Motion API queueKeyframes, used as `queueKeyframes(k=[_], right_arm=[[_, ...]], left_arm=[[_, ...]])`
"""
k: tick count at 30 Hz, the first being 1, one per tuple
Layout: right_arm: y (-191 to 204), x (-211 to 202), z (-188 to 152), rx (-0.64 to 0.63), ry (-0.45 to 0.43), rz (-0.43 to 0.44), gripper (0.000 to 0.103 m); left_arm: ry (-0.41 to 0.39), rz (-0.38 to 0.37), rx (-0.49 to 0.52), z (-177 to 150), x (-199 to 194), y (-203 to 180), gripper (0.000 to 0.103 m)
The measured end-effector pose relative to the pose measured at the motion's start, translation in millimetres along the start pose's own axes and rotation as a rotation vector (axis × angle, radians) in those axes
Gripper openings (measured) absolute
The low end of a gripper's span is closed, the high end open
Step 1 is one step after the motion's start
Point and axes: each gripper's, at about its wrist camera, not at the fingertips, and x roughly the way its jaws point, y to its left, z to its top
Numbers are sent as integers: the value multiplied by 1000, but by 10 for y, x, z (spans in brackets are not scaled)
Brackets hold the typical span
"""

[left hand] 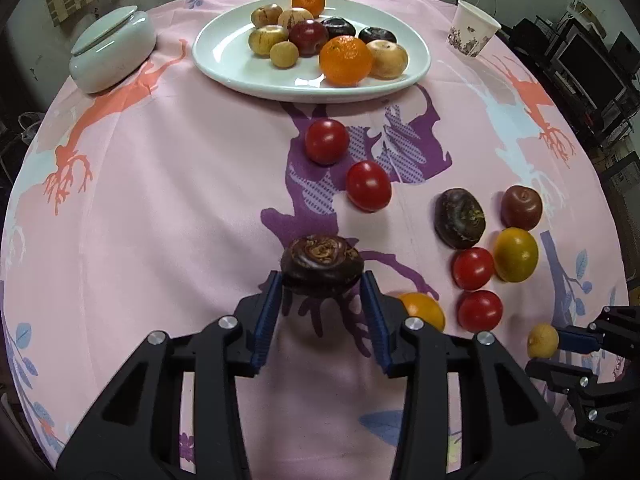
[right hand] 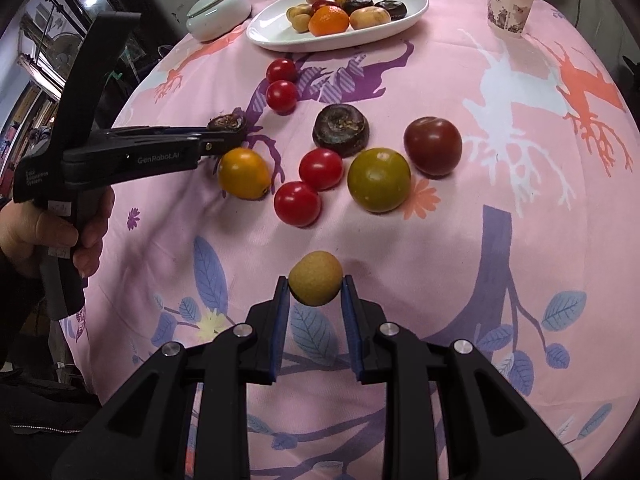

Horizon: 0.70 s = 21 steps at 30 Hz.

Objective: Organize fruits
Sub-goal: 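Lift both held fruits from the pile toward the white plate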

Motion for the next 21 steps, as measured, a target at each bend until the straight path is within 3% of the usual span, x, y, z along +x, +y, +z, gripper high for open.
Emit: queueKeyframes(k=[3, 6, 10, 14, 19, 21], right_arm=[[3, -52, 76, 0, -20, 5, 26], [19, -93, 189, -5, -43, 7, 26], [32, -113, 318, -18, -58, 5, 26], [31, -116, 338, -20, -60, 7, 26], [-13, -80, 283, 2, -43, 10, 26], [-22, -65, 266, 5, -38, 11, 26]], left_arm=[[-16, -33, -17, 7, -142, 12, 22], [-37, -43, -16, 17, -225, 10, 22], [1, -29, -52, -19, -90, 86, 22], [10, -5, -56, -23, -36, 91, 37], [-19, -45, -47, 17, -168, 25, 58], [-17, -58, -20, 17, -201, -46, 60]])
